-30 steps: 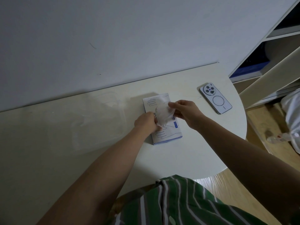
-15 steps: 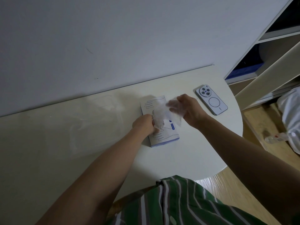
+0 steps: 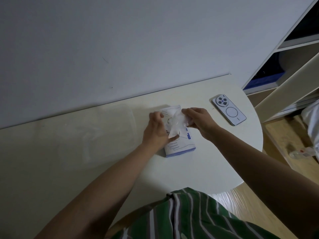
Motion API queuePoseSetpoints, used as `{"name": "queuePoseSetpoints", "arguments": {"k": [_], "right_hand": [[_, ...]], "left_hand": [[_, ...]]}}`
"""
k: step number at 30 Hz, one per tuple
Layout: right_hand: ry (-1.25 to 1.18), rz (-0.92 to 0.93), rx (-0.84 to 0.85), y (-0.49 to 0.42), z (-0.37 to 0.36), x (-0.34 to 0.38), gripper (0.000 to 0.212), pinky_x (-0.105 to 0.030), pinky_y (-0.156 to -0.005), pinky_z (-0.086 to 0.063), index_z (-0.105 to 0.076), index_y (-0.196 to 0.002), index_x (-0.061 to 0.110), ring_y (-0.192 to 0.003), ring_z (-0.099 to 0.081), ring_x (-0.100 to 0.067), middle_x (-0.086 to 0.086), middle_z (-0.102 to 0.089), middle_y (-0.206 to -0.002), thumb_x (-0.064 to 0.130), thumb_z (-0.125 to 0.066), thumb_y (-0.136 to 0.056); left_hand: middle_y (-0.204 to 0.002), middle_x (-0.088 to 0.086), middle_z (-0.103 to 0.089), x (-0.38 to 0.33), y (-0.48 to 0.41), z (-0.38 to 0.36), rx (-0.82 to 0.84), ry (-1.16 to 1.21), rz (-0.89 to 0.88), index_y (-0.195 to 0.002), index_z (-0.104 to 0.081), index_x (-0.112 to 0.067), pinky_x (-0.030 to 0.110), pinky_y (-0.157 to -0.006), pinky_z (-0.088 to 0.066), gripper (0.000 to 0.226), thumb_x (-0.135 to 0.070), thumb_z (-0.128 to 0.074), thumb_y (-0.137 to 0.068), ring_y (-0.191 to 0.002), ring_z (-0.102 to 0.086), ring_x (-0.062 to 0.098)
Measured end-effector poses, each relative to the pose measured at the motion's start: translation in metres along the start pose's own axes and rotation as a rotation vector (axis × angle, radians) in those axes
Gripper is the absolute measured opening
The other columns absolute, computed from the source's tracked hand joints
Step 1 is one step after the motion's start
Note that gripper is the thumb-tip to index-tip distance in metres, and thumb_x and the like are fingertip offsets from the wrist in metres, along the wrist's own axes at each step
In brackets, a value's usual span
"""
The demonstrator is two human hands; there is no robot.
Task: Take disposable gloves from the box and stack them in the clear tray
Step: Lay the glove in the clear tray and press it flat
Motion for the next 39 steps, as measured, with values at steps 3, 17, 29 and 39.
{"name": "queuePoseSetpoints", "arguments": {"k": [3, 17, 29, 39], "right_hand": [[0.019, 0.02, -0.015, -0.001, -0.009, 0.007, 0.028, -0.031, -0.07, -0.052, -0.058, -0.086, 0.001, -0.068, -0.063, -0.019, -0.004, -0.061, -0.069, 0.028, -0.061, -0.094], [0.583, -0.124, 0.128, -0.001, -0.047, -0.031, 0.018, -0.044, -0.09, -0.054, -0.06, -0.11, 0.003, -0.1, -0.062, -0.033, -0.019, -0.063, -0.109, 0.01, -0.052, -0.094], [0.139, 0.083, 0.291, -0.005, -0.156, 0.057, 0.06, -0.039, -0.087, -0.051, -0.051, -0.132, 0.017, -0.102, -0.063, -0.024, -0.011, -0.063, -0.118, 0.061, -0.037, -0.094], [0.842, 0.466, 0.286, -0.016, -0.243, 0.086, 0.016, -0.032, -0.084, -0.051, -0.075, -0.097, 0.01, -0.088, -0.066, -0.018, -0.004, -0.074, -0.095, 0.011, -0.064, -0.085]], "left_hand": [[-0.123, 0.011, -0.04, -0.034, 0.013, 0.028, -0.182, 0.127, -0.267, -0.124, -0.039, -0.001, 0.032, -0.087, -0.045, 0.087, -0.046, -0.084, -0.064, -0.11, -0.048, 0.024], [-0.068, 0.009, -0.067, 0.064, 0.025, 0.09, -0.478, 0.974, 0.239, -0.092, -0.07, -0.012, 0.027, -0.045, -0.047, 0.024, -0.018, -0.048, -0.099, -0.052, -0.059, 0.019], [-0.095, 0.009, -0.07, 0.14, 0.054, 0.101, -0.17, 1.246, 0.372, -0.111, -0.06, -0.009, 0.022, -0.062, -0.054, 0.019, -0.003, -0.047, -0.099, -0.07, -0.069, 0.015], [-0.103, 0.017, -0.065, 0.204, 0.092, 0.118, -0.054, 1.152, 0.607, -0.125, -0.052, -0.001, 0.025, -0.064, -0.057, 0.049, 0.016, -0.064, -0.08, -0.073, -0.065, 0.021]]}}
Point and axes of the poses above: each hand's wrist, its own y-axis away from the middle knuckle, its own z-axis out of the back of the hand, x = y × z, the point moved 10 cm from there along -y, towards the middle knuckle
